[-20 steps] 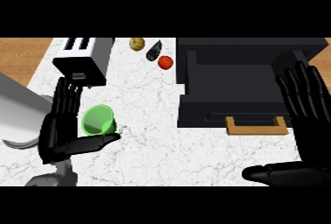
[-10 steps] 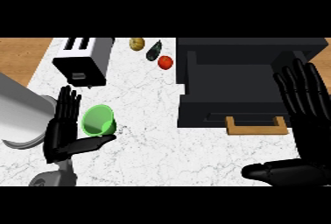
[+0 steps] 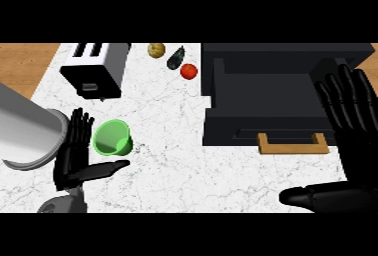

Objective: Pick up the cup, place it into the drawer and close the drawer

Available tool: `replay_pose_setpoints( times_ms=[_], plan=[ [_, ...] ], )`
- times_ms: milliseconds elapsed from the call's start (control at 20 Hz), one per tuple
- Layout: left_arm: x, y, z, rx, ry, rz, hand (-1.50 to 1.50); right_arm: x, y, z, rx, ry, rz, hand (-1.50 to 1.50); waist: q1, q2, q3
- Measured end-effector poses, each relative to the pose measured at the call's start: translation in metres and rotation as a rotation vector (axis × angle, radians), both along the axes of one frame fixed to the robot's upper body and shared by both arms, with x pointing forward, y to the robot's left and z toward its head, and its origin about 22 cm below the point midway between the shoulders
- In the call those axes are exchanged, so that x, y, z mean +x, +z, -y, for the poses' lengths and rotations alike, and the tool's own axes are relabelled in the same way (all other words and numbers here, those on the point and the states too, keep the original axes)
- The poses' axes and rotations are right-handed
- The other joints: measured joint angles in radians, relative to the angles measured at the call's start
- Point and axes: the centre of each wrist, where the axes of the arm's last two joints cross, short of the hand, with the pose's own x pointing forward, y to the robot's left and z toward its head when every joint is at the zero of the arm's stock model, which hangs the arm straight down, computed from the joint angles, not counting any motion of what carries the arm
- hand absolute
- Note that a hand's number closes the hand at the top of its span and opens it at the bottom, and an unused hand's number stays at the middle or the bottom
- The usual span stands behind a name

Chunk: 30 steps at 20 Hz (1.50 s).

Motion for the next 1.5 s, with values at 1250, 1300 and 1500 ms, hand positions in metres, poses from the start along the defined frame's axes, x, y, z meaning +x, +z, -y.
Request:
replay_pose_setpoints(
  times_ms=[1250,1300,1500],
  plan=[
    [0.017,-0.075,-0.025,-0.016,0.024,-0.016,-1.5,-0.002,-0.002,0.0,-0.001,0.023,0.005,-1.5,-0.006,0.002,0.0],
    [0.016,-0.075,-0.027,-0.017,0.018,-0.012,-1.5,-0.001,-0.003,-0.002,0.0,0.023,0.003,-1.5,-0.005,0.001,0.0],
    [0.015,-0.079,-0.026,-0.046,0.008,0.001,-1.5,0.001,0.002,-0.003,0.002,0.023,-0.002,-1.5,-0.004,0.001,0.0]
  ],
)
